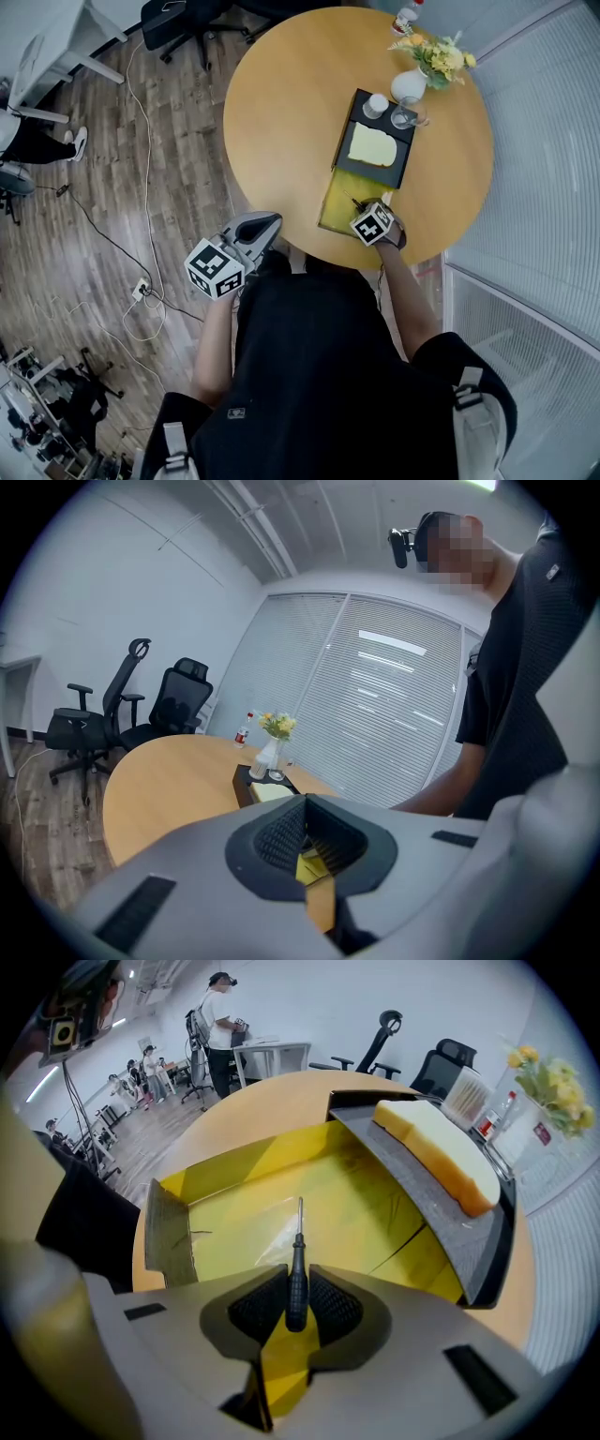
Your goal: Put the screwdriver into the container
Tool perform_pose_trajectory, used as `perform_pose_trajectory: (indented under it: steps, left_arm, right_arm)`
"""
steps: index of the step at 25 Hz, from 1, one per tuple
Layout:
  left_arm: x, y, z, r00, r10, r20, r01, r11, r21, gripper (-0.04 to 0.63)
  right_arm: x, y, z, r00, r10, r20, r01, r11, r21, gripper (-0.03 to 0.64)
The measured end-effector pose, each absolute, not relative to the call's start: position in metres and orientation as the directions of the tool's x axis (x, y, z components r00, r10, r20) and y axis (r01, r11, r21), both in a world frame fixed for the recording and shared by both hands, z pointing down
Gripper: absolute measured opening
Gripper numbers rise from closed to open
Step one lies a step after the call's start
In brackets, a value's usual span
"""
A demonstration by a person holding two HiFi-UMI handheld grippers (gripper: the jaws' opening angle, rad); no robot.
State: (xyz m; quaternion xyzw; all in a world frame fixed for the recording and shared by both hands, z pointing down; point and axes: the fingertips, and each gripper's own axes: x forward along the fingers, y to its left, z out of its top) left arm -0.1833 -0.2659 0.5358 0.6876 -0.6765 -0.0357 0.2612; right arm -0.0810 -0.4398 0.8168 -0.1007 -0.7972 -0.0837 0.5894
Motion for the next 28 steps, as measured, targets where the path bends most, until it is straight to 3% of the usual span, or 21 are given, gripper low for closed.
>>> perform_pose_trajectory:
  steps: [6,10,28]
  left_arm:
    - [-0.186,-0.263,0.533,0.079,-0.951,0.3,-0.913,0.051,0.404,0.002]
    - [-0.185,-0.264,0.531,0.086,-0.952,0.295,-0.916,0.041,0.4,0.002]
    - [-0.175,-0.288,0.526,0.213,-0.944,0.252,-0.913,-0.1,0.396,0.002]
  right_arm:
    - [-0.082,-0.439,0.815,-0.302,0.046,0.952,0.242,0.97,0.03,0.067]
    - [-0.08,-0.435,0.811,-0.32,0.048,0.946,0.222,0.975,0.025,0.112]
    - [-0.047,-0.442,0.776,-0.467,-0.064,0.882,0.051,0.994,0.098,0.105]
